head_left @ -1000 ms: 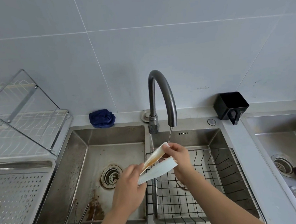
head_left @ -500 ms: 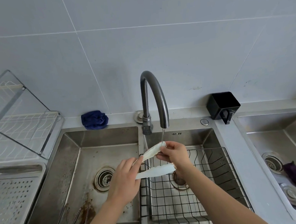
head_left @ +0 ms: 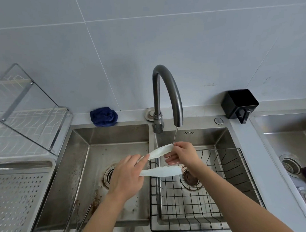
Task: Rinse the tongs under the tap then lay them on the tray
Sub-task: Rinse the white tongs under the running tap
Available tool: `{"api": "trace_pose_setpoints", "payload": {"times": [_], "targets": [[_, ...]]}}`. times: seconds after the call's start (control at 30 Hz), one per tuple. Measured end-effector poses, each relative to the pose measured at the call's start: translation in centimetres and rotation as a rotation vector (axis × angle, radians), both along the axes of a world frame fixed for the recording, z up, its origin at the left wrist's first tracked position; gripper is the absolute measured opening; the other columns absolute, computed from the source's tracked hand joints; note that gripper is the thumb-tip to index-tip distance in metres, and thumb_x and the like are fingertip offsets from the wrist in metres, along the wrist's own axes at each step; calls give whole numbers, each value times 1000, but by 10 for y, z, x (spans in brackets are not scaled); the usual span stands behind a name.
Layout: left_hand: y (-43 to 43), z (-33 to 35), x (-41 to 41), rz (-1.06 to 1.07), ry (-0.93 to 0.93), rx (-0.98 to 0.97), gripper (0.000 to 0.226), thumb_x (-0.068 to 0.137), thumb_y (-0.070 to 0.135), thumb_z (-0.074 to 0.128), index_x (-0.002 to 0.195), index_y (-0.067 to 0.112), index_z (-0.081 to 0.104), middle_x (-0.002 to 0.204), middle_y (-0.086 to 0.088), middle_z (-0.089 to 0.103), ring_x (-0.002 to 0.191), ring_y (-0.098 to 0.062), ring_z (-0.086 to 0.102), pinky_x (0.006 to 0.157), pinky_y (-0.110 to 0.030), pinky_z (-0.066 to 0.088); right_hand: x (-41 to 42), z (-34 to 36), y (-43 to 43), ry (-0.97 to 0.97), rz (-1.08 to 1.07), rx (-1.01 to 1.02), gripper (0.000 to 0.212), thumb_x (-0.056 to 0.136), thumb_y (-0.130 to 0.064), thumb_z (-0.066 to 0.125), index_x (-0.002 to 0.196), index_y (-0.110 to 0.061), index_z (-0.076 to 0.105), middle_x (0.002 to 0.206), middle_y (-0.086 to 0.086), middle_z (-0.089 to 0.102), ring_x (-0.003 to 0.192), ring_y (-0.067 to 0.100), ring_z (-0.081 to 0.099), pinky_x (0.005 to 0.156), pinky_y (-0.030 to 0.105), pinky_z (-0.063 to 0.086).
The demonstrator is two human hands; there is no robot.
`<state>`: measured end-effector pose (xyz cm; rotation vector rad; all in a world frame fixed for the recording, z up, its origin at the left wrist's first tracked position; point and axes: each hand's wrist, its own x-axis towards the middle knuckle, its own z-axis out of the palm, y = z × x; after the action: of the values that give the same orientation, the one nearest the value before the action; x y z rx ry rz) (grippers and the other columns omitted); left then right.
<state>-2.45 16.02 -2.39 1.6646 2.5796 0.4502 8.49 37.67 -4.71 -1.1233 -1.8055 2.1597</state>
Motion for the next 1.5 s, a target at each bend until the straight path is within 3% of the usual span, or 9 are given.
{"api": "trace_pose_setpoints", "payload": {"times": [0.2,0.43,0.6,0.87,1.03,1.13,1.27,1.4,1.5], "targets": [[-3,8,-10,-51,-39,8,61,69,6,70,129,15,68,107,-4,69,88,-24,66,66,-34,55,5,-1,10,15,106,98,18,102,-13,62,90,-5,72,80,17,79,67,29,76,61,34,63],[-2,7,-6,-78,-41,19,60,65,3,73,123,15,71,105,-2,68,86,-22,64,66,-29,49,12,-7,3,196,-45,-119,32,86,22,52,87,3,78,84,27,76,76,32,76,71,32,64],[2,5,-2,-37,-50,40,58,67,1,75,124,14,70,105,-2,67,86,-23,63,65,-31,51,14,-8,2,273,-51,-268,29,97,10,48,101,4,76,93,30,74,82,32,76,76,35,64],[-8,1,-2,29,-41,129,54,66,-2,68,118,12,74,102,-3,68,82,-24,64,65,-26,43,-1,-3,-17,240,-106,21,31,106,-24,56,96,2,69,76,20,74,57,23,68,56,34,55],[-18,1,1,26,106,95,55,75,13,43,123,12,71,105,-4,67,81,-22,59,63,-32,51,1,-5,-23,318,-58,-124,16,102,-10,61,104,0,74,77,16,68,66,24,64,61,34,59],[-21,-3,1,14,169,87,59,72,13,42,124,12,70,108,-4,67,85,-21,55,65,-34,51,1,-4,-25,357,-78,-231,20,100,-22,66,99,-5,76,78,19,68,68,25,66,67,35,62],[-19,-9,3,-23,191,92,58,69,8,57,126,14,67,112,-3,64,91,-19,50,72,-34,52,0,-2,-23,287,-130,-177,32,105,-27,59,91,1,70,70,23,65,57,26,62,53,32,56],[-13,-9,6,-1,-22,111,60,64,-1,72,122,18,72,106,4,65,90,-15,53,73,-26,44,3,-3,-19,251,-207,-269,35,104,-19,51,81,0,69,63,22,59,47,24,53,40,29,41],[-2,-5,12,206,-510,154,44,71,-1,61,104,22,78,97,12,64,81,-4,55,67,-24,42,6,-2,-18,302,-177,-357,37,104,-25,48,87,-6,75,73,15,68,48,15,50,43,25,35]]}}
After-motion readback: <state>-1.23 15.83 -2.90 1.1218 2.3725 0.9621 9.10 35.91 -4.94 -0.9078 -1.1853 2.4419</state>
